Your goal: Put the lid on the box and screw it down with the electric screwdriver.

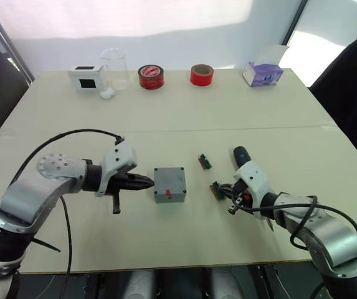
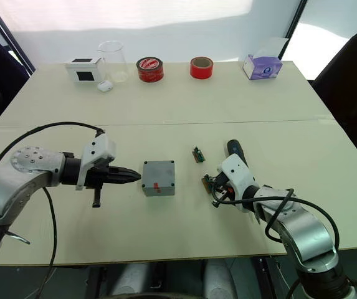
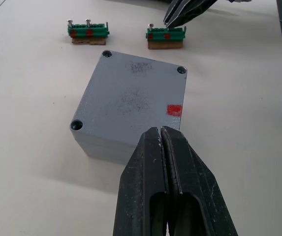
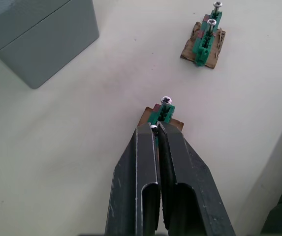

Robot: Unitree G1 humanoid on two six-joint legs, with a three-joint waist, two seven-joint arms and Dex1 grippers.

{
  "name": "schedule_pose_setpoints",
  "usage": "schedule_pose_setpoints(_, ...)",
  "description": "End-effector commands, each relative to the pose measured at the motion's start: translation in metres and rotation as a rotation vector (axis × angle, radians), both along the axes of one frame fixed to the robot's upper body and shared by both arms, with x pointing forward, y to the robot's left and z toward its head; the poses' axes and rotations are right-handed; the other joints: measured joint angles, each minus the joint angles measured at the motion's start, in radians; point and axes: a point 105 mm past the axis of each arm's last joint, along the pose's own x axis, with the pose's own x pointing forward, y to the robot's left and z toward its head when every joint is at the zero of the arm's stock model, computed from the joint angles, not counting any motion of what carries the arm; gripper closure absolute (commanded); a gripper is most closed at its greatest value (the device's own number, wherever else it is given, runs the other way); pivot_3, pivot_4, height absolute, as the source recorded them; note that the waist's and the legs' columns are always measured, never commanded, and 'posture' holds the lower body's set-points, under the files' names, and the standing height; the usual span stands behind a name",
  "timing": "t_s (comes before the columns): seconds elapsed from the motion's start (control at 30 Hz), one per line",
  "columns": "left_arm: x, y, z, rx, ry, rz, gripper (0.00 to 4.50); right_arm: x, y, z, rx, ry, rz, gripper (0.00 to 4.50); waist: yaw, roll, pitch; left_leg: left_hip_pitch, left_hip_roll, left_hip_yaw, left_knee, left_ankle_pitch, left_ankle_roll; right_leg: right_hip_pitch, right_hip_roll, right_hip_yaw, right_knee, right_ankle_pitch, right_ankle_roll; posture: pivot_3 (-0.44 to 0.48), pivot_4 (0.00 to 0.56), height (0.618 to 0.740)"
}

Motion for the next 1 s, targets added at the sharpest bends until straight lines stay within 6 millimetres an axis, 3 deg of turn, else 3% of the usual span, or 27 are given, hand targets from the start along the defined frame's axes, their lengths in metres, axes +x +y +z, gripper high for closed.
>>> schedule_pose_setpoints(0.03, 0.001, 0.000, 0.004, -0.004, -0.030, 0.001, 4.50, 0.001, 0.003, 0.013, 0.009, -0.052, 0.025, 4.44, 0.000, 0.000, 0.000, 0.000, 0.000, 0.000, 0.000, 0.000, 0.000, 0.000, 0.000, 0.000, 0.000, 0.000, 0.000, 0.000, 0.150, 0.740)
schedule_pose_setpoints(0.3, 0.007, 0.007, 0.003, -0.005, -0.030, 0.029, 4.50, 0.000, 0.009, 0.037, 0.018, -0.121, 0.096, 4.44, 0.000, 0.000, 0.000, 0.000, 0.000, 0.000, 0.000, 0.000, 0.000, 0.000, 0.000, 0.000, 0.000, 0.000, 0.000, 0.000, 0.150, 0.740)
schedule_pose_setpoints(0.57, 0.018, 0.017, 0.011, -0.035, -0.049, 0.085, 4.50, 0.009, 0.036, 0.066, 0.070, -0.241, 0.229, 4.44, -0.002, 0.000, 0.000, 0.000, 0.000, 0.000, 0.000, 0.000, 0.000, 0.000, 0.000, 0.000, 0.000, 0.000, 0.000, 0.000, 0.150, 0.740)
schedule_pose_setpoints(1.0, 0.008, 0.016, 0.020, -0.105, -0.025, 0.120, 4.50, 0.027, 0.074, 0.061, 0.092, -0.332, 0.369, 4.44, -0.007, 0.000, 0.000, 0.000, 0.000, 0.000, 0.000, 0.000, 0.000, 0.000, 0.000, 0.000, 0.000, 0.001, 0.002, 0.000, 0.150, 0.740)
